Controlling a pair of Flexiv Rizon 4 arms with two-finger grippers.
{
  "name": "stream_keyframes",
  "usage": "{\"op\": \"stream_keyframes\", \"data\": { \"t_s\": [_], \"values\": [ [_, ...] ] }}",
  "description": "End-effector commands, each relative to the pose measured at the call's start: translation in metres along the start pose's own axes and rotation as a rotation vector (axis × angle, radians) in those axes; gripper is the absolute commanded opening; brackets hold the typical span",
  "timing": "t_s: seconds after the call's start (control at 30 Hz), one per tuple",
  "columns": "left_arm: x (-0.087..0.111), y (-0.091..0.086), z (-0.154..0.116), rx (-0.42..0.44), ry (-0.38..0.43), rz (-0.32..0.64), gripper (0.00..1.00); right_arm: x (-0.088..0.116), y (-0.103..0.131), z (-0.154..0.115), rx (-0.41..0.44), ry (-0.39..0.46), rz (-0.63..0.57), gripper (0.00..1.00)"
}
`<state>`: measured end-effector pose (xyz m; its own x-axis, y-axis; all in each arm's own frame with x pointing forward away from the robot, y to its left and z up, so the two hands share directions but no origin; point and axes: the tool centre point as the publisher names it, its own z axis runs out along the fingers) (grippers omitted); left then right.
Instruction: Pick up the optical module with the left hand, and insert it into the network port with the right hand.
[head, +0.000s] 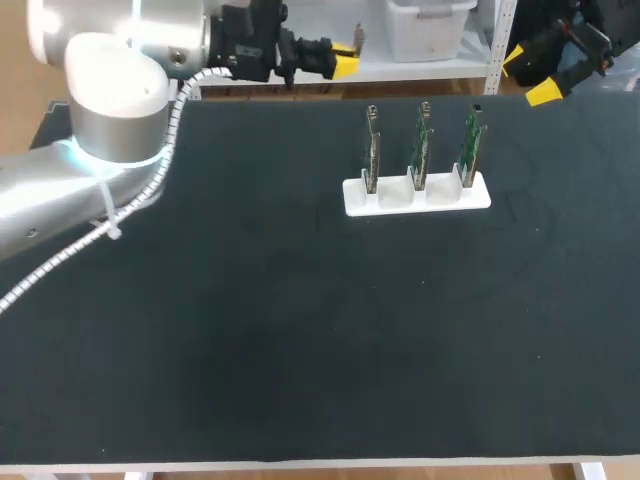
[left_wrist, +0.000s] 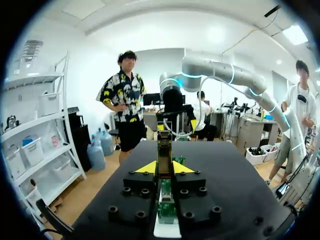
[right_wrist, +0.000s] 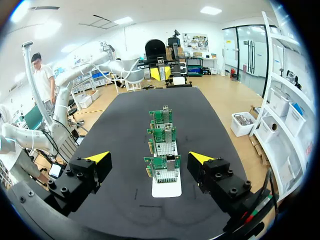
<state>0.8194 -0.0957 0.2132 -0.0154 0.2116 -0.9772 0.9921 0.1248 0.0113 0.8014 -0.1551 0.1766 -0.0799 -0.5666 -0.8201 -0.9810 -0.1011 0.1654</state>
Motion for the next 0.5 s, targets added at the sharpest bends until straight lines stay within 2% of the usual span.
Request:
{"op": "stream_keyframes", "data": {
  "t_s": [0.03, 0.5],
  "values": [
    [-0.004, 0.011, 0.021, 0.045, -0.113, 0.008, 0.00, -0.001, -0.007, -0.003, -0.601, 0.001, 0.000, 1.00],
    [-0.017, 0.015, 0.072, 0.145, -0.133, 0.015, 0.00, -0.001, -0.007, -0.003, -0.601, 0.001, 0.000, 1.00]
  ]
}}
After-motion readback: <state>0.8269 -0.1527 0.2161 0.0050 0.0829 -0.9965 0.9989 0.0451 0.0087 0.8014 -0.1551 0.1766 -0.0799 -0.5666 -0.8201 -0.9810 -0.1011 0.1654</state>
